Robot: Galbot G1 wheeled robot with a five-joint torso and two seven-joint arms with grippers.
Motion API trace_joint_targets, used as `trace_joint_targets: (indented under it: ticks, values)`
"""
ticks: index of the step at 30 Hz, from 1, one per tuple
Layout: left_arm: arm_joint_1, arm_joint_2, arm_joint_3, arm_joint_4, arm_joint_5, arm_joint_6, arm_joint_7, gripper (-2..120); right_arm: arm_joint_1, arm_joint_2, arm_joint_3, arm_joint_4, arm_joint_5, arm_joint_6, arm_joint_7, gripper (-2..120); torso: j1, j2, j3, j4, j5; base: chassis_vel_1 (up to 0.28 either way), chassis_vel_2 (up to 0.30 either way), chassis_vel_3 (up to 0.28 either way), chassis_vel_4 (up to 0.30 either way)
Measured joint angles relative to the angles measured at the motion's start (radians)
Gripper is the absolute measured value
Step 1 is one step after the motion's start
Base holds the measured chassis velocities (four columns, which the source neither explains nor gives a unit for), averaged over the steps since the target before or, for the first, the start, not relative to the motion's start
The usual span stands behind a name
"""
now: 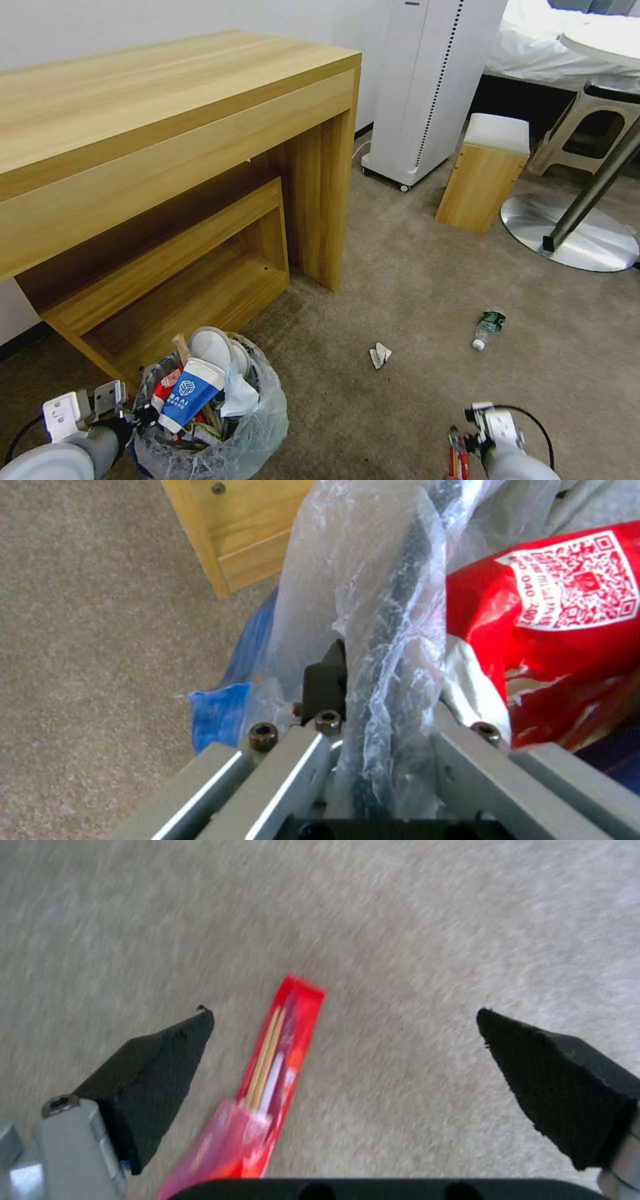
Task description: Pick up the trash bin and place the garbage on the floor into it.
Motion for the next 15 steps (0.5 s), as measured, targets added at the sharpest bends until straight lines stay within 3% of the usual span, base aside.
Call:
trace_joint_targets:
  ticks: [2, 4, 5, 7, 10, 15]
  values:
    - [0.001, -0.003, 0.0, 0.002, 0.003, -0.001, 0.0, 0, -0.024, -0.008, 0.009, -0.003, -0.018, 0.019, -0.035, 100, 0.0, 0.0, 0.0, 0.0, -0.0002, 0.0, 0.0, 0.0, 0.0]
    - [0.004, -0.018, 0.003, 0.007, 0.018, -0.001, 0.001, 0, -0.093, -0.02, 0.024, -0.038, -0.084, 0.099, -0.175, 100, 0.0, 0.0, 0.0, 0.0, -0.0002, 0.0, 0.0, 0.0, 0.0]
    - [0.004, -0.018, 0.003, 0.007, 0.018, -0.001, 0.001, 0, -0.093, -0.02, 0.024, -0.038, -0.084, 0.099, -0.175, 100, 0.0, 0.0, 0.0, 0.0, -0.0002, 0.0, 0.0, 0.0, 0.0]
    - [0.006, -0.031, 0.01, 0.011, 0.034, -0.002, 0.002, 0, -0.135, -0.025, 0.002, -0.203, -0.315, 0.355, -0.487, 100, 0.0, 0.0, 0.0, 0.0, 0.0002, 0.0, 0.0, 0.0, 0.0]
    - [0.011, -0.04, 0.011, 0.012, 0.046, -0.002, 0.002, 0, -0.142, -0.036, -0.009, -0.244, -0.359, 0.415, -0.556, 100, 0.0, 0.0, 0.0, 0.0001, 0.0002, 0.0, 0.0, 0.0, 0.0]
    - [0.016, -0.054, 0.012, 0.017, 0.063, -0.002, 0.002, 0, -0.205, -0.056, 0.012, -0.215, -0.319, 0.411, -0.517, 100, 0.0, 0.0, 0.0, 0.0002, -0.0001, 0.0, 0.0, 0.0, 0.0]
